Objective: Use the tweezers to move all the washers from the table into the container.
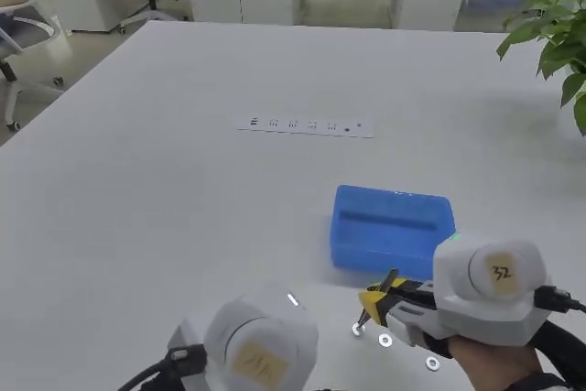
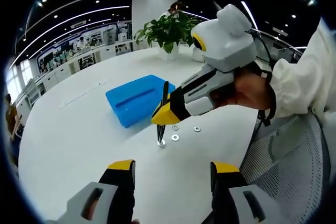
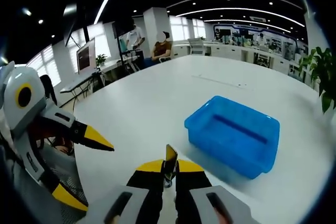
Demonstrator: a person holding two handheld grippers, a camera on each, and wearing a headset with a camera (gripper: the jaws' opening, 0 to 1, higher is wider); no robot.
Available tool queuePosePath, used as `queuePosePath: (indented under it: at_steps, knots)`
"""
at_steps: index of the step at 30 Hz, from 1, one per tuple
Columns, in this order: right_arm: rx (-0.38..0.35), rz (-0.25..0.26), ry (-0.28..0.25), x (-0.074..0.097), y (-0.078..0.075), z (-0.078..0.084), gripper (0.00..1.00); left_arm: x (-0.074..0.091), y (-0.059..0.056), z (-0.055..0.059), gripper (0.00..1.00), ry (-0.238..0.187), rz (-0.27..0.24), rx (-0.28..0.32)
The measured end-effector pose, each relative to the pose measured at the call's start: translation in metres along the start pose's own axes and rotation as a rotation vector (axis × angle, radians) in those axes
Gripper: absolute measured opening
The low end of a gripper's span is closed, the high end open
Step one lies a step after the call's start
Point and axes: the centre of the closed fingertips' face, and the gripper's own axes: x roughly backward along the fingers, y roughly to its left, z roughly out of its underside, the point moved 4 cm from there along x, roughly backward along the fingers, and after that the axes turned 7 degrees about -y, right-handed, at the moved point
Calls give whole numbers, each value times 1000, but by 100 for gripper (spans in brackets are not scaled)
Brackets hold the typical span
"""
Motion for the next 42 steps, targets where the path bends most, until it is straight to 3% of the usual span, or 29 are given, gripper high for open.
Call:
queuePosePath:
  at_steps: [9,13,18,24,28,33,42]
  knots:
    - [48,21,-65,11,-9,-39,3,-3,-1,-3,58,-5,4,-1]
    - [71,46,-124,17,-20,-67,3,-4,-2,-4,57,-7,6,-3]
    - [101,87,-160,12,-39,-89,3,-5,-1,-2,57,-1,9,-2]
    - [100,114,-137,-3,-61,-86,3,-3,2,-1,57,-1,1,4]
    - [77,116,-81,-16,-70,-68,3,-2,4,1,57,3,-7,4]
    - [67,110,-49,-25,-71,-53,4,0,5,3,57,6,-14,8]
    - [59,108,-18,-32,-73,-43,4,-1,5,3,57,6,-20,15]
